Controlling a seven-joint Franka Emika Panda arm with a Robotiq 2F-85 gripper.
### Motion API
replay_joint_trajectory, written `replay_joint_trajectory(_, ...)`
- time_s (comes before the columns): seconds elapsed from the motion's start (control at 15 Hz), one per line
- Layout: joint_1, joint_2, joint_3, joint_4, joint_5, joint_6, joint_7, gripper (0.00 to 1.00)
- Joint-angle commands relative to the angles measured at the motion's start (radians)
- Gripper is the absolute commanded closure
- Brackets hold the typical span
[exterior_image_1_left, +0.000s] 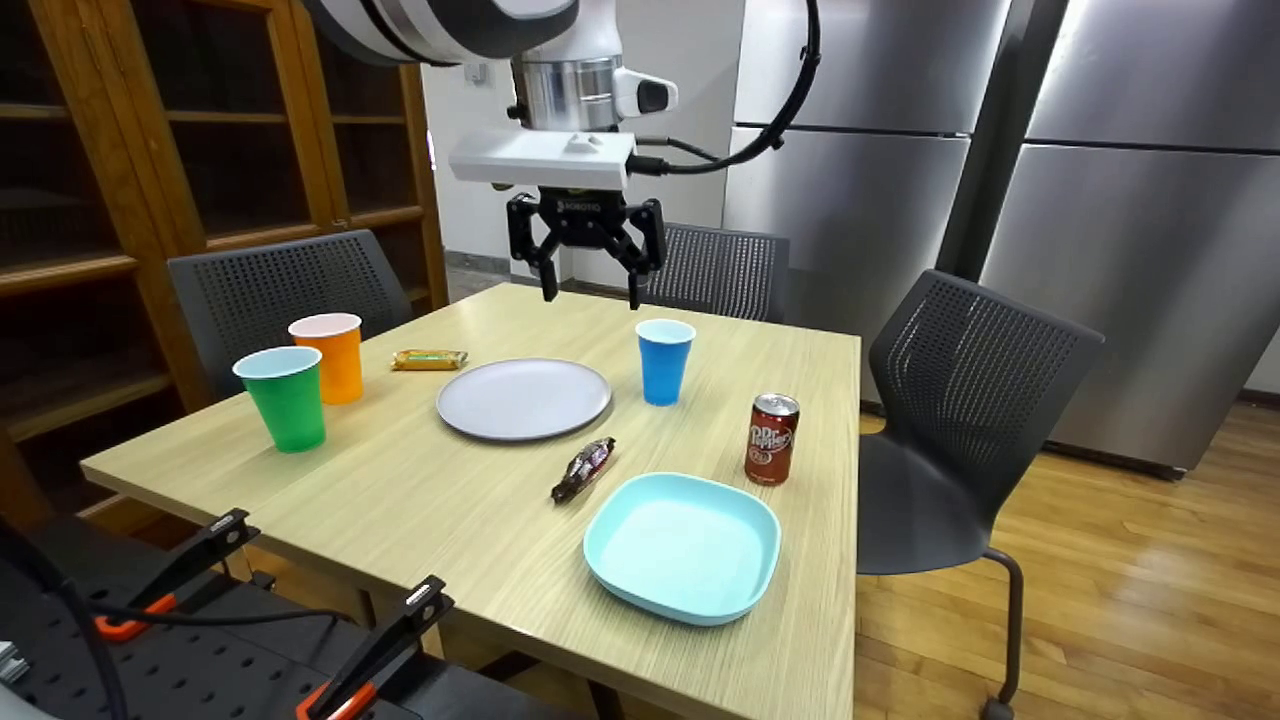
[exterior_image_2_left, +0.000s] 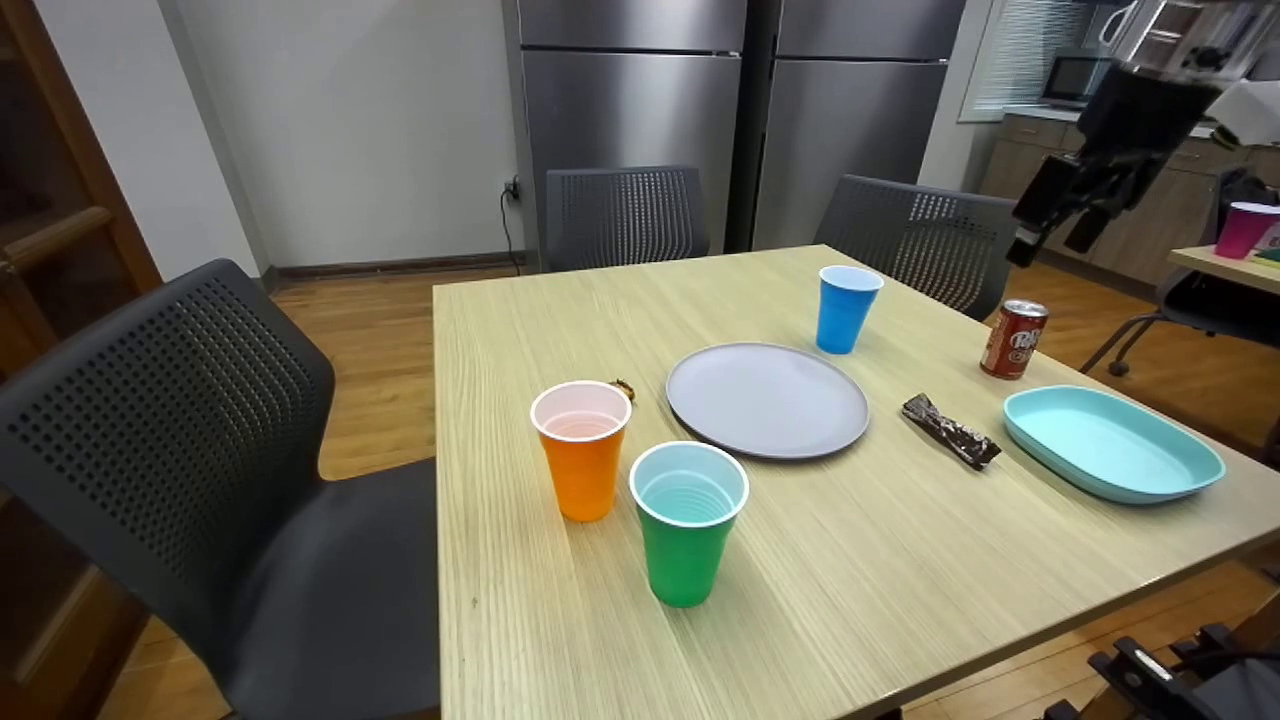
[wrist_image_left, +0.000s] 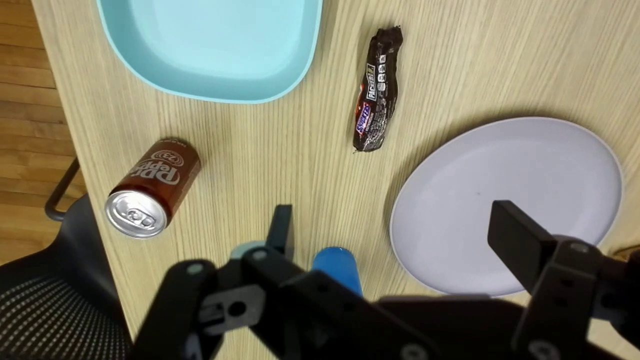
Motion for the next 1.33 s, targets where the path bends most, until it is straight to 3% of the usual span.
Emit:
replay_joint_trajectory(0.0, -0.018, 0.163, 0.056, 0.119, 0.068, 0.017, -0.016, 0.00)
replay_joint_trajectory(0.2, -0.046, 0.285, 0.109, 0.207, 0.101, 0.013, -0.006, 0.00)
replay_joint_trajectory(0.47, -0.064, 0.407, 0.126, 0.300, 0.033, 0.001, 0.080, 0.00)
replay_joint_trajectory(0.53, -0.078, 0.345, 0.144, 0.235, 0.039, 0.012, 0.046, 0.00)
replay_joint_trajectory(1.27, -0.097, 0.412, 0.171, 0.265, 0.039, 0.012, 0.046, 0.00)
